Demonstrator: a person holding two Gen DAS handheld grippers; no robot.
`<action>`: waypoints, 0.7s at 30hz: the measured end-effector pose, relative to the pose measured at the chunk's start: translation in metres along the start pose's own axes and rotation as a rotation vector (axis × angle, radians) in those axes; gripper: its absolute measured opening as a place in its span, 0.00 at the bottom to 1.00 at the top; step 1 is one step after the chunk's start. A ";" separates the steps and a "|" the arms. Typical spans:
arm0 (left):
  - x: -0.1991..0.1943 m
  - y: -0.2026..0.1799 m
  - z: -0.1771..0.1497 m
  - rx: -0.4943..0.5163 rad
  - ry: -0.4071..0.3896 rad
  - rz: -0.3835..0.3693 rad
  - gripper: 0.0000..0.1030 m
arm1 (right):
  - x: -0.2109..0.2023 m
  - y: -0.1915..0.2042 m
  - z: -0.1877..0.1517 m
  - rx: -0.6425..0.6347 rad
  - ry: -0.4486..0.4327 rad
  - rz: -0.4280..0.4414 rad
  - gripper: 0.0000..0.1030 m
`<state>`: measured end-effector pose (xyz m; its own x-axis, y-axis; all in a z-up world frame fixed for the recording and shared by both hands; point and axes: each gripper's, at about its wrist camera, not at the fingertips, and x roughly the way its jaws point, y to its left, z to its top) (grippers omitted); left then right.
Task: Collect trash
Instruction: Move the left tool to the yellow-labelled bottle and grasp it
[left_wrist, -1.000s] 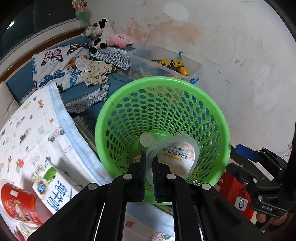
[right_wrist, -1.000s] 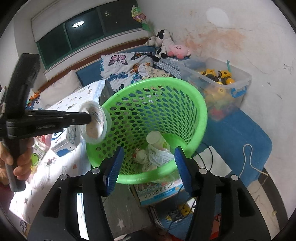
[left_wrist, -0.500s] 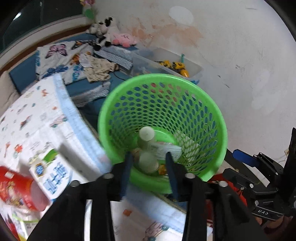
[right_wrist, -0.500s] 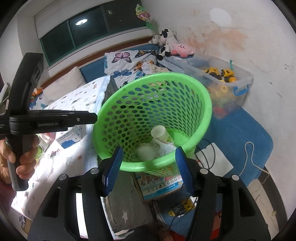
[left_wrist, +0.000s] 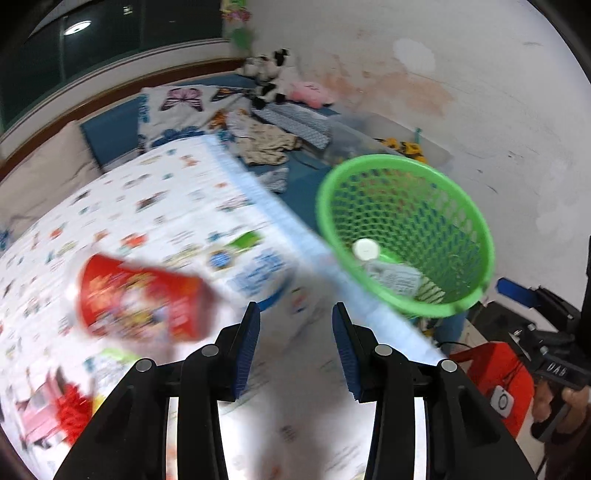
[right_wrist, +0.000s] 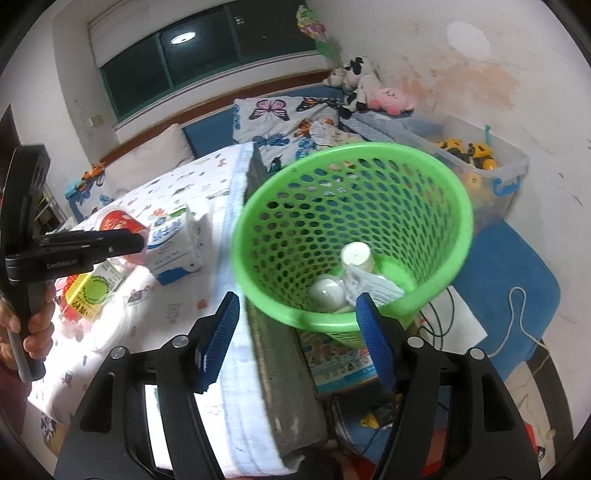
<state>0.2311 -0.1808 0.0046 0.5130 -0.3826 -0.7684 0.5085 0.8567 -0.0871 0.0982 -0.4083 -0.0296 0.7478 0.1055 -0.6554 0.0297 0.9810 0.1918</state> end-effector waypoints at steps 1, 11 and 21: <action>-0.004 0.010 -0.005 -0.011 0.000 0.017 0.38 | 0.000 0.003 0.001 -0.004 0.002 0.008 0.65; -0.031 0.078 -0.040 -0.094 0.002 0.132 0.51 | 0.007 0.041 0.001 -0.053 0.013 0.063 0.70; -0.030 0.111 -0.062 -0.135 0.028 0.157 0.59 | 0.013 0.079 -0.003 -0.112 0.028 0.125 0.76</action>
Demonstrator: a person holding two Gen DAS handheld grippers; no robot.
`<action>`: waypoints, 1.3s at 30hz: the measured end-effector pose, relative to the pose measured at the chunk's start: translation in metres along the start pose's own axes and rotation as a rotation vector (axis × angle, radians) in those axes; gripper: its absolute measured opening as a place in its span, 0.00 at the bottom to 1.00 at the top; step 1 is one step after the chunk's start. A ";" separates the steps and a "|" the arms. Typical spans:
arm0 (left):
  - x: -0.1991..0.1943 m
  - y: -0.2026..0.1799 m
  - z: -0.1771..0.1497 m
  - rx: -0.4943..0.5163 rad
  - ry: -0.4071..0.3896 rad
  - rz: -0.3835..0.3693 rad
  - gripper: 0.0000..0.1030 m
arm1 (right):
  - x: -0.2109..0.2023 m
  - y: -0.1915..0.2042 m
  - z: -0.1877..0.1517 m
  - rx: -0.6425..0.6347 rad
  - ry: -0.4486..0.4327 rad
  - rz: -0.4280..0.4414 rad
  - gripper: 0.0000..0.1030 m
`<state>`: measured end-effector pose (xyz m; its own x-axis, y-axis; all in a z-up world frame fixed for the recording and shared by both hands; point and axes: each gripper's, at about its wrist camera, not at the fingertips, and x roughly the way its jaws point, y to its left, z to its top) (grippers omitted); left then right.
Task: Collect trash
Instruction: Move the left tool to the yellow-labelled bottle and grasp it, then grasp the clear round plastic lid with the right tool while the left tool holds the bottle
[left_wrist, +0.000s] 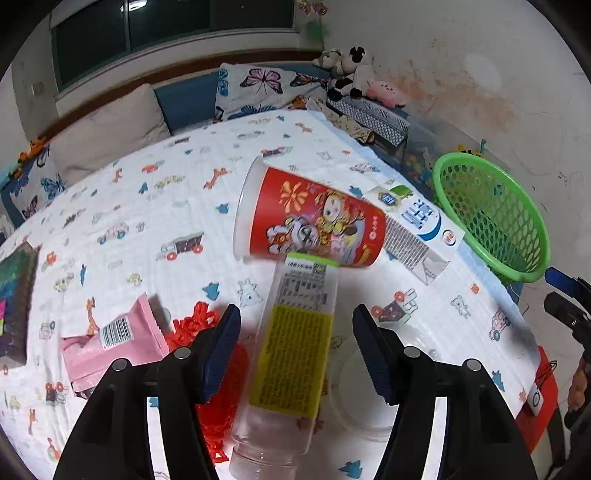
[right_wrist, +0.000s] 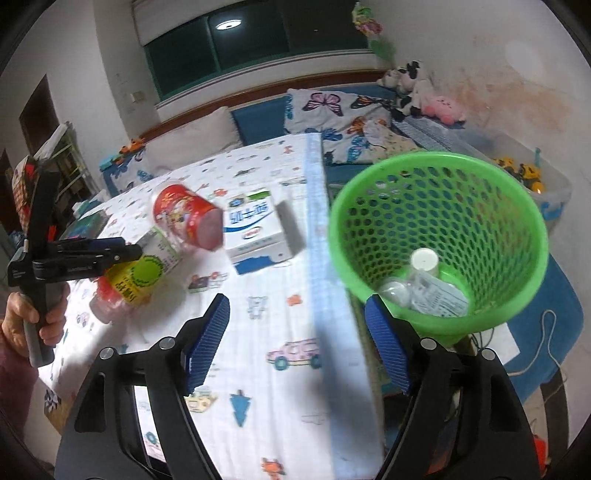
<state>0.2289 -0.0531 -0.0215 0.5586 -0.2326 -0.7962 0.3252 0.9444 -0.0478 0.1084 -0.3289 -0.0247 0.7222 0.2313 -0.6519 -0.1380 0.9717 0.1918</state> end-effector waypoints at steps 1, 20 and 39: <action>0.002 0.001 0.000 -0.002 0.005 -0.004 0.59 | 0.001 0.003 -0.001 -0.004 0.003 0.005 0.77; 0.024 -0.004 -0.006 0.045 0.043 -0.032 0.45 | 0.019 0.034 -0.012 -0.060 0.065 0.059 0.80; -0.025 0.021 -0.009 -0.050 -0.047 -0.100 0.43 | 0.045 0.079 -0.026 -0.157 0.145 0.156 0.87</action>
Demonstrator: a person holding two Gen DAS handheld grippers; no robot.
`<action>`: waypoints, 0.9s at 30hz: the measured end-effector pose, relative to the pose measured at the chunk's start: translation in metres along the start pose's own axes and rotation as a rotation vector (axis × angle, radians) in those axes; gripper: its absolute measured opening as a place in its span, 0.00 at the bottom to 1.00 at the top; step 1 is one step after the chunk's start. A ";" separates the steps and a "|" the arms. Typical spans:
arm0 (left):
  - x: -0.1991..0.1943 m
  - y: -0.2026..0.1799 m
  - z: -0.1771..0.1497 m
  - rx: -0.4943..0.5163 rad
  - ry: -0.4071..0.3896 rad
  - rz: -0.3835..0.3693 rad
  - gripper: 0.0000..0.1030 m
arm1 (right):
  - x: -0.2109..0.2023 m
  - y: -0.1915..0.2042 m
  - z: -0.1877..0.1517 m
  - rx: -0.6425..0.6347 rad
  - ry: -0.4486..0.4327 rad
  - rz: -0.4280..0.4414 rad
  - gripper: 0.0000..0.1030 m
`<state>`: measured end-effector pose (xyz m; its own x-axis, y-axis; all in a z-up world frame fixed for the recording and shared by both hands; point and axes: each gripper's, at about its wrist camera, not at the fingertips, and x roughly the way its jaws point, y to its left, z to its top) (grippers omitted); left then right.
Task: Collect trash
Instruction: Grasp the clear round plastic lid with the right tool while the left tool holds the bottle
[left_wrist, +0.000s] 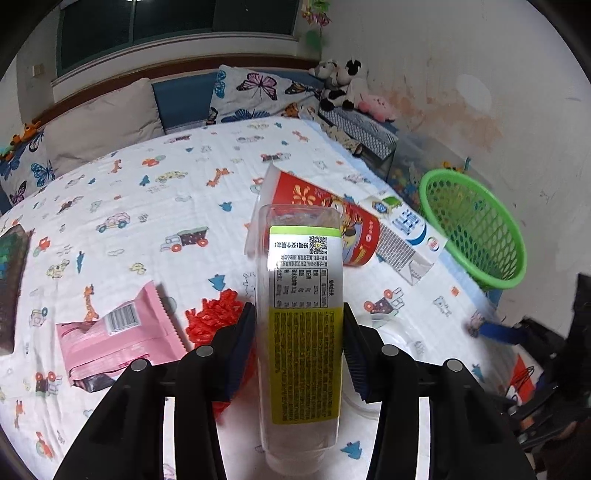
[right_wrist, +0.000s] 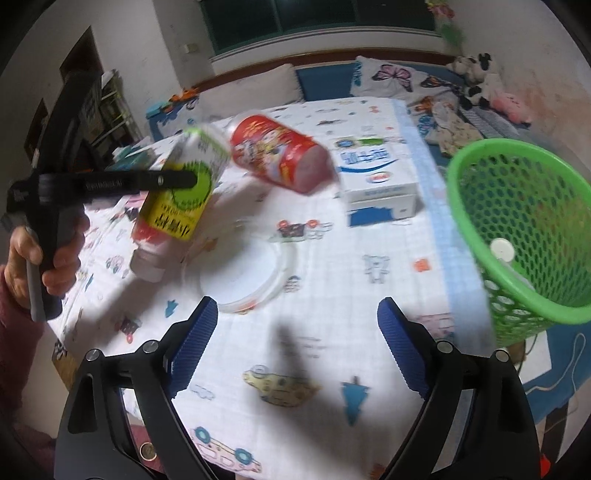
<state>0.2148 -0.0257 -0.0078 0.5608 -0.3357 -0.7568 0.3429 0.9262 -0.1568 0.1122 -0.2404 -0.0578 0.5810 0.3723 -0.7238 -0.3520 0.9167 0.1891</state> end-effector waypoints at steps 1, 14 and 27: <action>-0.003 0.001 0.001 -0.003 -0.005 -0.002 0.43 | 0.003 0.003 0.001 -0.006 0.006 0.006 0.87; -0.037 0.018 0.007 -0.043 -0.073 -0.037 0.41 | 0.042 0.029 0.001 -0.068 0.079 0.034 0.88; -0.064 0.041 0.011 -0.085 -0.141 -0.050 0.41 | 0.060 0.053 0.008 -0.144 0.091 -0.005 0.89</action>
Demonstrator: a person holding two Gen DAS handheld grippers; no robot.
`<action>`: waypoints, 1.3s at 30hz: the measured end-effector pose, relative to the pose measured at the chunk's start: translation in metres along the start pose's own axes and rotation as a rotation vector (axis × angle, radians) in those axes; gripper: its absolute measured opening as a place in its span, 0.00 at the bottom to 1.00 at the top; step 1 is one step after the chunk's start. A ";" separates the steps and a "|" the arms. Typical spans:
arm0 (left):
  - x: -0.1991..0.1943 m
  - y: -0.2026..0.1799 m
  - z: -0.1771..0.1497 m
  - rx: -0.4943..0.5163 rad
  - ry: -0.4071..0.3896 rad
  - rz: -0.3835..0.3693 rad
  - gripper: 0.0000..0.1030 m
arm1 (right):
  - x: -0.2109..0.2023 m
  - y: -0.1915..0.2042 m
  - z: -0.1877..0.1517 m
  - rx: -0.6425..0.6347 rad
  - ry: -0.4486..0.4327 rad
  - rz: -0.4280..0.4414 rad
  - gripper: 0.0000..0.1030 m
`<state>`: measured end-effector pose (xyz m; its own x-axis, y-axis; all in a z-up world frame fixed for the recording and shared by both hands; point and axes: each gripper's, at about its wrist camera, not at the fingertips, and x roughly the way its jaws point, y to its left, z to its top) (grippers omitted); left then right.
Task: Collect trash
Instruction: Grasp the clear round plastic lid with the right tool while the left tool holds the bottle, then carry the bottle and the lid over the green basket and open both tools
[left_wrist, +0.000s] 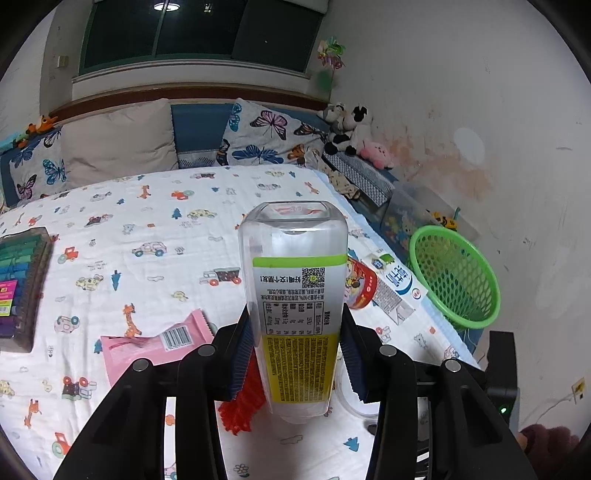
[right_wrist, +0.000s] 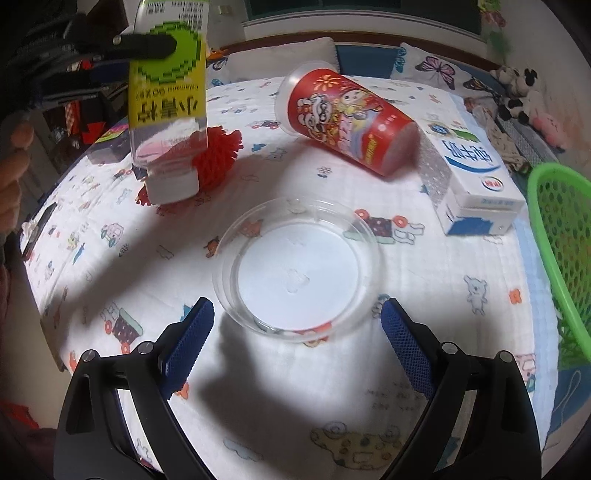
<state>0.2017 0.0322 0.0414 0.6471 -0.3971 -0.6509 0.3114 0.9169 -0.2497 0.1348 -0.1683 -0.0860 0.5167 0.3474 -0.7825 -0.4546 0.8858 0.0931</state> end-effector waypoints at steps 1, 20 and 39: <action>-0.001 0.001 0.000 -0.001 -0.003 -0.001 0.41 | 0.001 0.001 0.000 -0.005 0.000 0.000 0.89; -0.006 0.005 0.002 0.006 -0.006 -0.001 0.41 | 0.018 0.004 0.016 -0.011 -0.016 -0.038 0.88; 0.012 -0.051 0.021 0.084 0.008 -0.069 0.41 | -0.061 -0.050 0.013 0.127 -0.155 -0.064 0.87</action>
<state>0.2084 -0.0203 0.0618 0.6164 -0.4586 -0.6401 0.4128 0.8804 -0.2333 0.1354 -0.2295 -0.0346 0.6518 0.3234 -0.6860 -0.3271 0.9359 0.1305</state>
